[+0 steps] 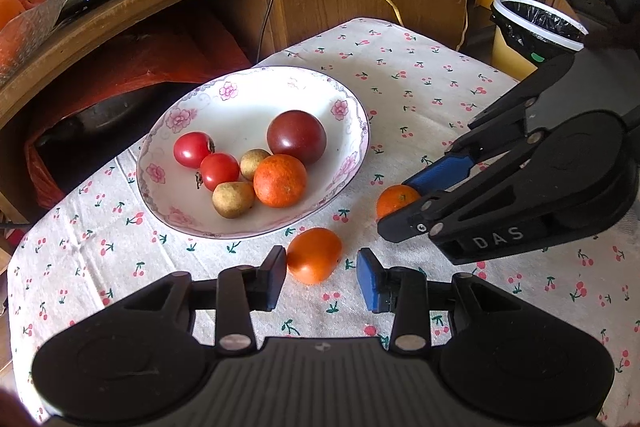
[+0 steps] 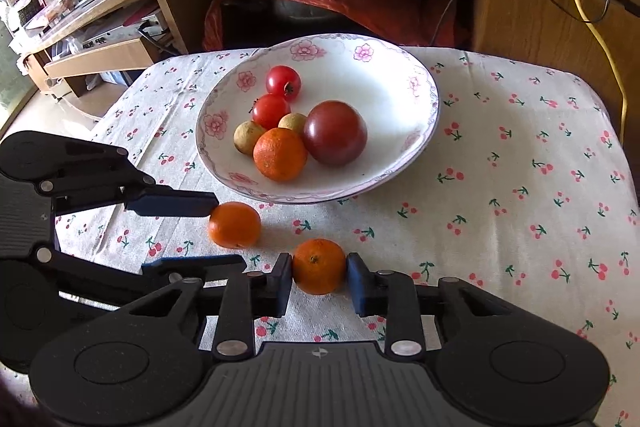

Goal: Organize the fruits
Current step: 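Grasp an orange with the left tool while the right tool grasps another orange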

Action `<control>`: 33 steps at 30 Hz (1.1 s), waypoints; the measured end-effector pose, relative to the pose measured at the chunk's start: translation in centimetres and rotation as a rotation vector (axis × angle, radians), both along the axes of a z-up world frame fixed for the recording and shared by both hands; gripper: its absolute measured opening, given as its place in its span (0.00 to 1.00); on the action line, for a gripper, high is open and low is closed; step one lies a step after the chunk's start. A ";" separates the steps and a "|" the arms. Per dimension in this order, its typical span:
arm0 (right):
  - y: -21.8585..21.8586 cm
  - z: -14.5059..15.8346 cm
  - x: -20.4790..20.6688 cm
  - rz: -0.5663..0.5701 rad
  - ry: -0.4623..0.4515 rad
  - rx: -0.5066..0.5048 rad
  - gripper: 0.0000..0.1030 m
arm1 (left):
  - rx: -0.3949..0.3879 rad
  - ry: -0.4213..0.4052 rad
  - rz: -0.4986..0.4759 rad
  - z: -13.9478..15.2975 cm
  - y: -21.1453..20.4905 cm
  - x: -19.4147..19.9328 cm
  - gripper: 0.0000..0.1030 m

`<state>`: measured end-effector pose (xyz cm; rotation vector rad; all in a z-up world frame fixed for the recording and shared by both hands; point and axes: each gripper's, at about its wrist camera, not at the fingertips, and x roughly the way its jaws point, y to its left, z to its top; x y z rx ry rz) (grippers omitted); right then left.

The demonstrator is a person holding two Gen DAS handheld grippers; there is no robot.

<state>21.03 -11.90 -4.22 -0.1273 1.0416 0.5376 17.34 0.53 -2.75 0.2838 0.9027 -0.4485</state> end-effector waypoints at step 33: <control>-0.6 1.5 -0.3 -0.012 -0.051 -0.019 0.24 | 0.027 -0.044 0.014 1.0 -1.0 -0.2 0.39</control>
